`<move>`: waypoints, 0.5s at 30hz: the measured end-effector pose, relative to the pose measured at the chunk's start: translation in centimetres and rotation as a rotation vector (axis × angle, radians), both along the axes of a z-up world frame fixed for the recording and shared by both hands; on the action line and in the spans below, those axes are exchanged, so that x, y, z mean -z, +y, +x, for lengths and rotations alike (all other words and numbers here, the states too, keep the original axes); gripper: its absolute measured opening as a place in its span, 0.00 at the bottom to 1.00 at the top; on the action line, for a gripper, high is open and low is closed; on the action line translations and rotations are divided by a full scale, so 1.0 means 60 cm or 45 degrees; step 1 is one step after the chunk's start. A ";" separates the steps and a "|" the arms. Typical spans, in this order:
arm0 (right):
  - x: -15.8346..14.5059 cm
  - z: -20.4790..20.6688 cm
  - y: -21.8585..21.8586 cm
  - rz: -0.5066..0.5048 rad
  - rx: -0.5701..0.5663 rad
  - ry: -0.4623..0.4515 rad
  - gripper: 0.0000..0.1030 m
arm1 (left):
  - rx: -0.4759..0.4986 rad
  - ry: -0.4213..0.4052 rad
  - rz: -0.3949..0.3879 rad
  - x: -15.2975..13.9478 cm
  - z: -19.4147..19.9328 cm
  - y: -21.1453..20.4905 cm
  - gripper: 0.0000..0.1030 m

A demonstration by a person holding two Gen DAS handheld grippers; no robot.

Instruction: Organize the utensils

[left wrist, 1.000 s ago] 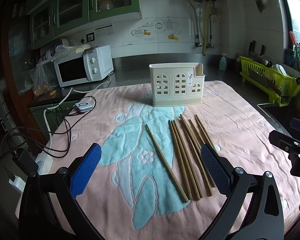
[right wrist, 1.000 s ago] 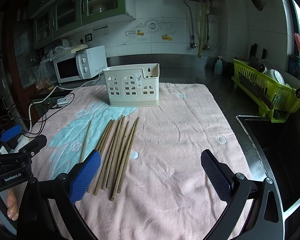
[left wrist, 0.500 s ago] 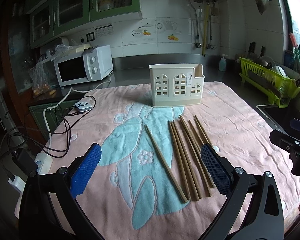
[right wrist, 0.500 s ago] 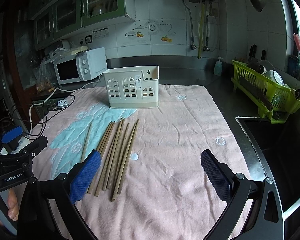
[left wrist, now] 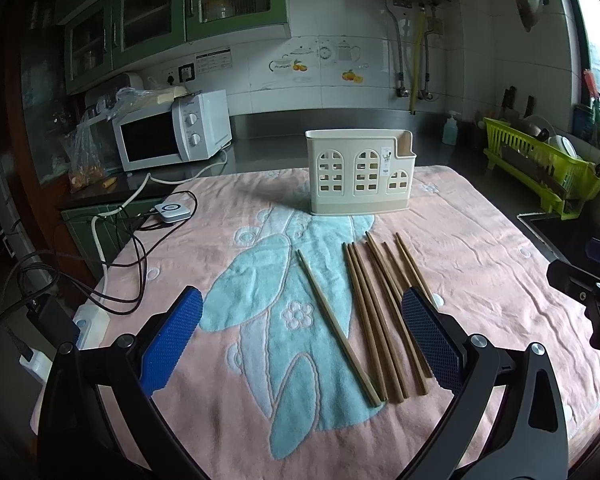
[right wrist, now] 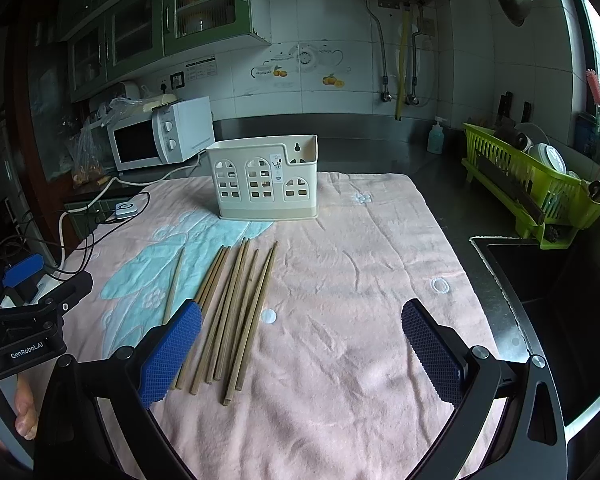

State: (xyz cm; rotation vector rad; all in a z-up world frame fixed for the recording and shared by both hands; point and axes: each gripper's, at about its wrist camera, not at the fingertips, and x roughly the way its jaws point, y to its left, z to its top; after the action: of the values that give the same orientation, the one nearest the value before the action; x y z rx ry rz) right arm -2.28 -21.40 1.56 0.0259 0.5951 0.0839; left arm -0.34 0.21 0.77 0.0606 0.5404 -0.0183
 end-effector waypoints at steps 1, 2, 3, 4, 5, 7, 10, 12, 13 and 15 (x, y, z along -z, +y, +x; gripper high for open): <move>0.000 0.000 0.000 0.001 -0.001 0.001 0.94 | -0.001 0.000 -0.001 0.000 0.000 0.000 0.95; 0.000 0.000 0.000 0.001 -0.002 0.001 0.94 | -0.002 0.000 -0.002 -0.001 0.001 0.002 0.95; 0.000 0.000 0.000 0.000 -0.002 0.001 0.94 | -0.003 0.000 0.000 -0.001 0.001 0.002 0.95; 0.001 -0.001 0.001 -0.001 -0.002 0.000 0.94 | -0.004 -0.001 0.000 -0.001 0.001 0.003 0.95; 0.001 -0.001 0.000 -0.001 -0.002 0.000 0.94 | -0.004 -0.001 -0.002 -0.001 0.000 0.003 0.95; 0.002 -0.001 0.000 0.001 -0.002 0.000 0.94 | -0.005 -0.001 0.001 -0.002 0.001 0.003 0.95; 0.001 -0.001 0.000 -0.001 -0.001 -0.002 0.94 | -0.007 -0.004 -0.003 -0.004 0.001 0.006 0.95; 0.001 -0.001 0.001 0.000 -0.001 -0.003 0.94 | -0.011 -0.005 -0.003 -0.004 0.002 0.007 0.95; 0.001 -0.001 0.000 0.000 -0.001 -0.002 0.94 | -0.014 -0.005 -0.003 -0.004 0.002 0.008 0.95; 0.000 0.000 0.000 -0.001 0.000 0.001 0.94 | -0.017 -0.003 -0.006 -0.003 0.003 0.010 0.95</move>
State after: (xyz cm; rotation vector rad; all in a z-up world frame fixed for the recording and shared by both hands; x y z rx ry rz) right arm -2.29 -21.41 1.55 0.0251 0.5957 0.0837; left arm -0.16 0.78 0.95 0.0523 0.5386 -0.0066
